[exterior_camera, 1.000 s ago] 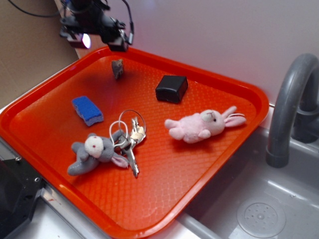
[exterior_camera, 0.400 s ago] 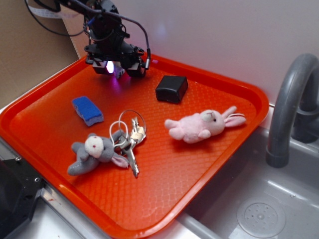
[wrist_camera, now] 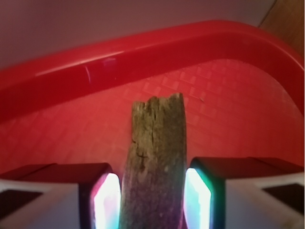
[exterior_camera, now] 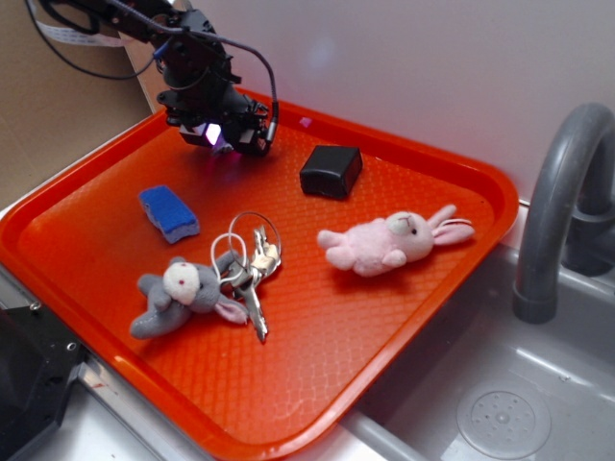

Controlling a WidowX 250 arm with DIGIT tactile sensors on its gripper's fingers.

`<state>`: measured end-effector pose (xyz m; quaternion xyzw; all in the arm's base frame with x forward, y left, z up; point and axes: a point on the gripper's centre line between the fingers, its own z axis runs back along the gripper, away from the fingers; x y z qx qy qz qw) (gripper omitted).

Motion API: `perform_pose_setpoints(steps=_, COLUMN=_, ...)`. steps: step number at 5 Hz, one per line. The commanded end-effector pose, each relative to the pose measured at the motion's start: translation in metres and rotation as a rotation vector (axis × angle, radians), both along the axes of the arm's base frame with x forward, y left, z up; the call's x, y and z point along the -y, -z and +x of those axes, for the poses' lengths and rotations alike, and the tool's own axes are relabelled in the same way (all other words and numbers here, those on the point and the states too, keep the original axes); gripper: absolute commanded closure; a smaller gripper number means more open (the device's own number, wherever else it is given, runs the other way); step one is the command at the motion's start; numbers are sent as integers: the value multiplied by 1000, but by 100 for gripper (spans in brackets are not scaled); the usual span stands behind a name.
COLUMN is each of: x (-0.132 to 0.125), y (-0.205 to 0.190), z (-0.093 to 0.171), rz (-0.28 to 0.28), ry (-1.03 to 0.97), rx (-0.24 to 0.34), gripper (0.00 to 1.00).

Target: Grab the wood chip.

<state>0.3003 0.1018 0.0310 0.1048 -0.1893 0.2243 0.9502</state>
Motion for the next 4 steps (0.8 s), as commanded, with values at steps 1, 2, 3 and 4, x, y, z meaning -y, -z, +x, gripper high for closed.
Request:
perform_pose_setpoints(steps=1, x=29, y=-67, z=-20, rz=126, ry=228, rx=-209, gripper=100)
perform_pose_setpoints(steps=2, x=56, y=-91, z=-41, rz=114, ry=360, rx=-321, gripper=100)
perform_pose_setpoints(steps=3, x=79, y=-116, z=-64, rz=79, ry=454, rx=-357, gripper=100)
perform_pose_setpoints(steps=4, x=90, y=-160, z=-84, rz=18, ry=496, rx=-345, gripper=100)
